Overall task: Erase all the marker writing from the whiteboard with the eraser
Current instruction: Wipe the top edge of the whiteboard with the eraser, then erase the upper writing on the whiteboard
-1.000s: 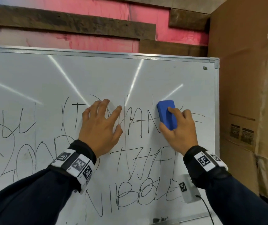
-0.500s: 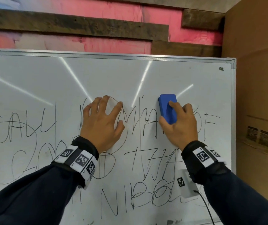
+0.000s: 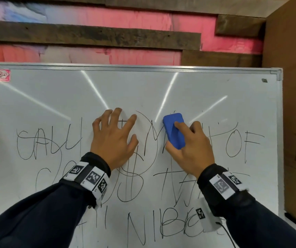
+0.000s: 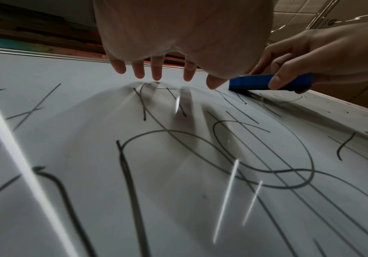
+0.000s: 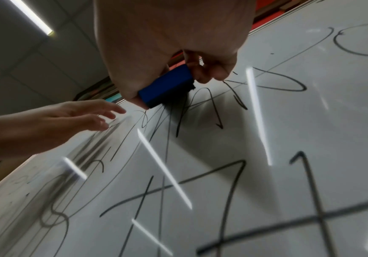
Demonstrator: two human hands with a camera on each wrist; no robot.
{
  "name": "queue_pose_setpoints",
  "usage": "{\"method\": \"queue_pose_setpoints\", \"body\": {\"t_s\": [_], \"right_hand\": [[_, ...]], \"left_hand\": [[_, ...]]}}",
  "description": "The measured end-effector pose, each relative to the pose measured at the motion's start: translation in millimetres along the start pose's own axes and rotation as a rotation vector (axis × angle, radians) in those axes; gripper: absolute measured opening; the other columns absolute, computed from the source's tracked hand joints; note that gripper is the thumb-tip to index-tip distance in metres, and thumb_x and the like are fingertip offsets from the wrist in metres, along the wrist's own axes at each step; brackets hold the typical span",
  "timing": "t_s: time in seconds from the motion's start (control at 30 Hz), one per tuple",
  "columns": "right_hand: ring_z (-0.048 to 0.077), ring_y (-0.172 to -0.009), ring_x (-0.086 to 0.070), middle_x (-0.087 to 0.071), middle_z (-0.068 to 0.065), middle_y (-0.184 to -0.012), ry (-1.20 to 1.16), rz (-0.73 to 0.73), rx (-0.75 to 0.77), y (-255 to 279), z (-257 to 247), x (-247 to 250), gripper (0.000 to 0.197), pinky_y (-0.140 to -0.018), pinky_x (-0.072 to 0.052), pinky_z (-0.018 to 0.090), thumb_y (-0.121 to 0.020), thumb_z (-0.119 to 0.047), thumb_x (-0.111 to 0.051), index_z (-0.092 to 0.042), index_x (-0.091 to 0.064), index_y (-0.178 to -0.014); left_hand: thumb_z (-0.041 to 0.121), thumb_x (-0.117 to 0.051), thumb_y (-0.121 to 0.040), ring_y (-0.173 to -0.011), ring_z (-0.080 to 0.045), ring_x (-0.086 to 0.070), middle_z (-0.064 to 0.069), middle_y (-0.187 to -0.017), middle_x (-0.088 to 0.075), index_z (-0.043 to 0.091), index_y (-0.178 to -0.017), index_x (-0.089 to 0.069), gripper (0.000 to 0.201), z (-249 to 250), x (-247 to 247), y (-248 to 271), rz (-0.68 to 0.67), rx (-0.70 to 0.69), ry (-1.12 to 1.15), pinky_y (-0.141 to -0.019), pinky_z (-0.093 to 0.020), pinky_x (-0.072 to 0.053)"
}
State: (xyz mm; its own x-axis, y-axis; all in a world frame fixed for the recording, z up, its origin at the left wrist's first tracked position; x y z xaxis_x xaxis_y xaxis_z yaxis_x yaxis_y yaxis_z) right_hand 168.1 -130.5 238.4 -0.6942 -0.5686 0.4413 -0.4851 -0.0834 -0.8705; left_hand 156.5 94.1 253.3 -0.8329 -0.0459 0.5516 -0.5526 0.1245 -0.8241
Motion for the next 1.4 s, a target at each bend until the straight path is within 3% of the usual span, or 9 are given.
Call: {"method": "queue_pose_setpoints", "body": {"t_s": [0.13,0.33,0.5,0.67,0.73,0.9,1.03,1.23,1.4], "right_hand": [[0.022,-0.07,-0.05,-0.038,0.0,-0.095,-0.012,0.082,-0.08,-22,2,8,0.051,-0.062,-0.054,0.035,-0.079,-0.048,-0.067,-0.033,-0.05,-0.125],[0.019,-0.066,-0.049,-0.037,-0.001,-0.092,-0.011,0.014,-0.041,10,-8,-3,0.051,-0.057,-0.054,0.035,-0.078,-0.047,-0.068,-0.033,-0.05,-0.123],[0.023,-0.066,-0.05,-0.039,0.002,-0.092,-0.036,0.058,-0.052,-28,-28,-1,0.048,-0.061,-0.053,0.035,-0.077,-0.047,-0.067,-0.029,-0.053,-0.12],[0.018,-0.064,-0.048,-0.036,-0.002,-0.092,-0.009,-0.077,-0.005,7,-53,-29,0.052,-0.057,-0.053,0.033,-0.078,-0.055,-0.061,-0.031,-0.048,-0.122],[0.017,-0.063,-0.047,-0.035,-0.002,-0.091,-0.008,-0.087,-0.002,16,-57,-35,0.051,-0.056,-0.052,0.033,-0.078,-0.056,-0.061,-0.031,-0.049,-0.121],[0.02,-0.064,-0.05,-0.039,0.0,-0.092,-0.048,-0.017,0.011,-16,-74,-33,0.051,-0.056,-0.052,0.035,-0.078,-0.061,-0.059,-0.029,-0.051,-0.117],[0.013,-0.062,-0.045,-0.037,-0.003,-0.088,-0.131,-0.033,0.031,7,-81,-42,0.056,-0.052,-0.05,0.033,-0.075,-0.061,-0.06,-0.033,-0.051,-0.122],[0.015,-0.071,-0.047,-0.04,-0.001,-0.091,-0.181,0.016,0.044,5,-75,-43,0.071,-0.06,-0.051,0.03,-0.07,-0.055,-0.068,-0.025,-0.053,-0.133],[0.015,-0.085,-0.051,-0.05,0.0,-0.1,-0.287,0.077,0.03,-8,-70,-41,0.074,-0.074,-0.05,0.027,-0.067,-0.042,-0.078,-0.011,-0.056,-0.13]], "left_hand": [[0.048,-0.047,-0.089,-0.137,-0.036,-0.029,-0.011,-0.148,-0.034,0.032,-0.142,-0.043,0.056,-7,1,4,0.011,0.018,0.016,-0.105,-0.054,-0.027],[0.049,-0.044,-0.089,-0.136,-0.037,-0.029,-0.013,-0.148,-0.034,0.034,-0.143,-0.04,0.056,-25,4,6,0.026,0.072,0.055,-0.105,-0.057,-0.03],[0.051,-0.038,-0.09,-0.135,-0.037,-0.027,-0.013,-0.148,-0.032,0.034,-0.144,-0.038,0.057,-36,7,6,0.008,0.101,0.069,-0.106,-0.057,-0.029],[0.049,-0.043,-0.089,-0.132,-0.034,-0.032,-0.011,-0.146,-0.036,0.031,-0.141,-0.045,0.054,-32,12,14,0.035,0.102,0.132,-0.102,-0.053,-0.033],[0.047,-0.046,-0.089,-0.125,-0.032,-0.038,-0.009,-0.141,-0.039,0.03,-0.138,-0.049,0.052,-26,13,15,0.048,0.075,0.175,-0.097,-0.05,-0.036],[0.038,-0.047,-0.097,-0.083,-0.015,-0.054,0.001,-0.112,-0.05,0.029,-0.139,-0.049,0.043,-3,21,7,0.073,0.024,0.569,-0.078,-0.035,-0.05],[0.039,-0.043,-0.101,-0.092,-0.012,-0.057,0.002,-0.095,-0.062,0.033,-0.137,-0.052,0.038,14,14,-2,-0.035,0.066,0.698,-0.087,-0.028,-0.048],[0.041,-0.045,-0.099,-0.102,-0.013,-0.064,-0.001,-0.114,-0.068,0.032,-0.136,-0.057,0.04,14,4,-13,-0.048,0.168,0.722,-0.088,-0.02,-0.048],[0.042,-0.047,-0.097,-0.1,-0.024,-0.06,-0.01,-0.109,-0.06,0.029,-0.142,-0.05,0.047,21,9,-34,-0.039,0.213,0.658,-0.088,-0.032,-0.05]]}}
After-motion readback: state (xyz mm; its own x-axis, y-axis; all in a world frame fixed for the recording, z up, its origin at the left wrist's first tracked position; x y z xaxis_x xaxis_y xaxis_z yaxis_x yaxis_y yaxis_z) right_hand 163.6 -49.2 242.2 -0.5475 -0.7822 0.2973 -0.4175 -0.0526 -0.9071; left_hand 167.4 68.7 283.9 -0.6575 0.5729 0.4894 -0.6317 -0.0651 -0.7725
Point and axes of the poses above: each hand's wrist, its own y-axis away from the middle knuckle, its own x-axis out of the back of the hand, z = x × y, the point moved 8 cm from there along -y, towards the middle knuckle
